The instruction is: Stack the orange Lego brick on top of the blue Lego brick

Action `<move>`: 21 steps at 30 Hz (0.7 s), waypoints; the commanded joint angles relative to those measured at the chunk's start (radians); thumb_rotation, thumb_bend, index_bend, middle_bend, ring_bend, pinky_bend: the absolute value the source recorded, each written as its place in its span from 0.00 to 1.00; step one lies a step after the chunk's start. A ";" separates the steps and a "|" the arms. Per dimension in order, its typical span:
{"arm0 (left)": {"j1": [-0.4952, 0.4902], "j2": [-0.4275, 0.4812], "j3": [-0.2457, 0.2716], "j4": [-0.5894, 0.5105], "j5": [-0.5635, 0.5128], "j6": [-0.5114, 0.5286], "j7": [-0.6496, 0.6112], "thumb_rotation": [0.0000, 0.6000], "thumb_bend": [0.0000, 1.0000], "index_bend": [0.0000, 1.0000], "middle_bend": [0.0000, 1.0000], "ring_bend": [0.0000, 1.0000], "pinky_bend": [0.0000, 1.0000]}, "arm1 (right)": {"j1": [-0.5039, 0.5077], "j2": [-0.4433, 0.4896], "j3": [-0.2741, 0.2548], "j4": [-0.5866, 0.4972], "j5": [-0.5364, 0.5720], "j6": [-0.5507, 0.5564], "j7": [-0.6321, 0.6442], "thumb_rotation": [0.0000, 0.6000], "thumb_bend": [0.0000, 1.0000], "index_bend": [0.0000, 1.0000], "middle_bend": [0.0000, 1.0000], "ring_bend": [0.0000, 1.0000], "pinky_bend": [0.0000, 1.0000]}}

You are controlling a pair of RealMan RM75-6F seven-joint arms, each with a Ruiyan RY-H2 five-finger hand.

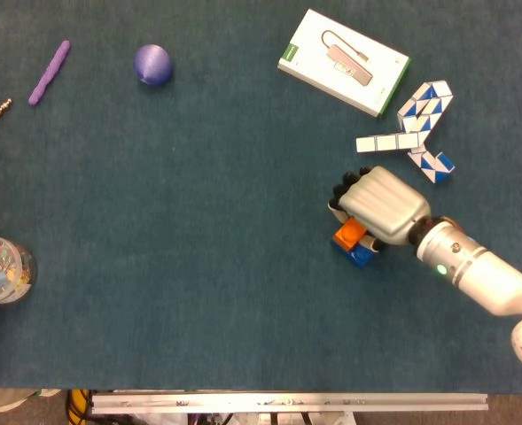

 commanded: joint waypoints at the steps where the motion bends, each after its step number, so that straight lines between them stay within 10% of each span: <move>1: -0.001 0.001 0.000 -0.002 0.001 -0.001 0.001 1.00 0.17 0.06 0.09 0.04 0.06 | -0.003 0.014 0.009 -0.007 -0.019 0.001 0.027 1.00 0.18 0.39 0.41 0.28 0.34; 21: -0.007 0.001 -0.012 0.000 -0.011 -0.003 -0.003 1.00 0.17 0.06 0.09 0.04 0.06 | -0.095 0.178 0.033 -0.053 -0.062 0.132 0.124 1.00 0.12 0.25 0.37 0.28 0.33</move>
